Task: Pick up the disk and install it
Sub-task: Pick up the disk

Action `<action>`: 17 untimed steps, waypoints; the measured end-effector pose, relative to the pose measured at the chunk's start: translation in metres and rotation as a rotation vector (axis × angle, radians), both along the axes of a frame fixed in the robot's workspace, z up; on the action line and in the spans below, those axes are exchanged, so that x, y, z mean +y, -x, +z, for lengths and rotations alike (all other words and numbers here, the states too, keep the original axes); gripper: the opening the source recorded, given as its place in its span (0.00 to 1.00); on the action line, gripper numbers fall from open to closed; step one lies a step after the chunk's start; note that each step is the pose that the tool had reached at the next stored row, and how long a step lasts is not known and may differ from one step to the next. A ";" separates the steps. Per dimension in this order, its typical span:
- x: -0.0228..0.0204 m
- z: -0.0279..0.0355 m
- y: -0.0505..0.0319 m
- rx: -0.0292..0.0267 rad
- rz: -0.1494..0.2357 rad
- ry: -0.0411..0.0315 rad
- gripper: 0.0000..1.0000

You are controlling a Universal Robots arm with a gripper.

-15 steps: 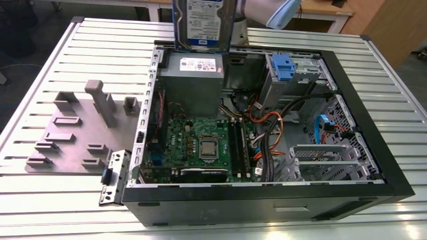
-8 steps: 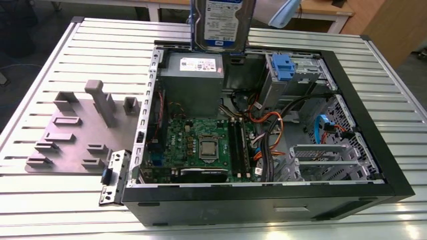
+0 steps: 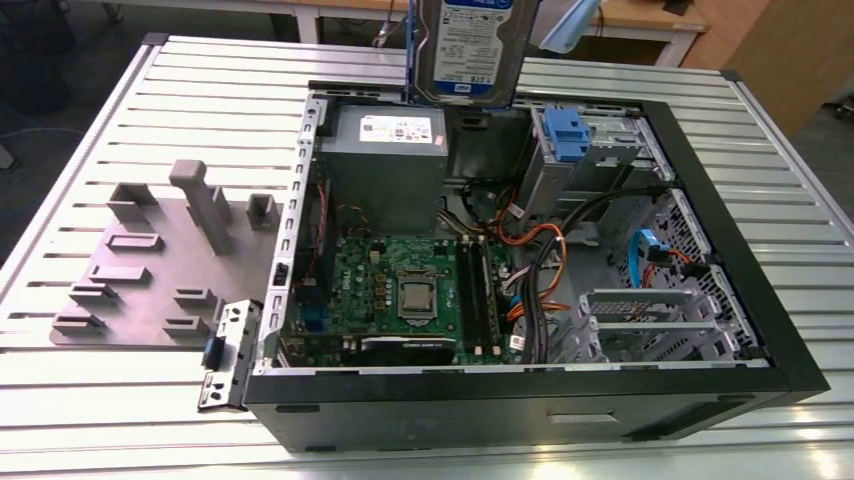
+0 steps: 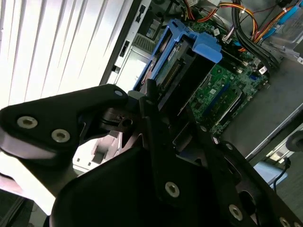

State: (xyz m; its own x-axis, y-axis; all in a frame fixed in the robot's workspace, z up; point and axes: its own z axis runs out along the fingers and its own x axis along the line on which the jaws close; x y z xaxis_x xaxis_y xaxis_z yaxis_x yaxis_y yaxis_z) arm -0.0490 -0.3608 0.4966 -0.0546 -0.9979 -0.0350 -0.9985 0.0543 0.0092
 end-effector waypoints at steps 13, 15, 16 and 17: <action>-0.0125 0.0000 -0.0004 0.0001 0.000 0.0248 0.35; -0.0172 0.0000 -0.0004 0.0000 0.000 0.0324 0.35; -0.0196 0.0000 -0.0004 0.0000 0.000 0.0364 0.35; -0.0221 0.0000 -0.0003 0.0001 0.000 0.0403 0.35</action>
State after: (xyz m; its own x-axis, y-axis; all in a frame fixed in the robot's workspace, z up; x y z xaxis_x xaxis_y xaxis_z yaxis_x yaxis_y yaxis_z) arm -0.0486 -0.3828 0.4966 -0.0545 -0.9985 0.0052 -0.9985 0.0545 0.0071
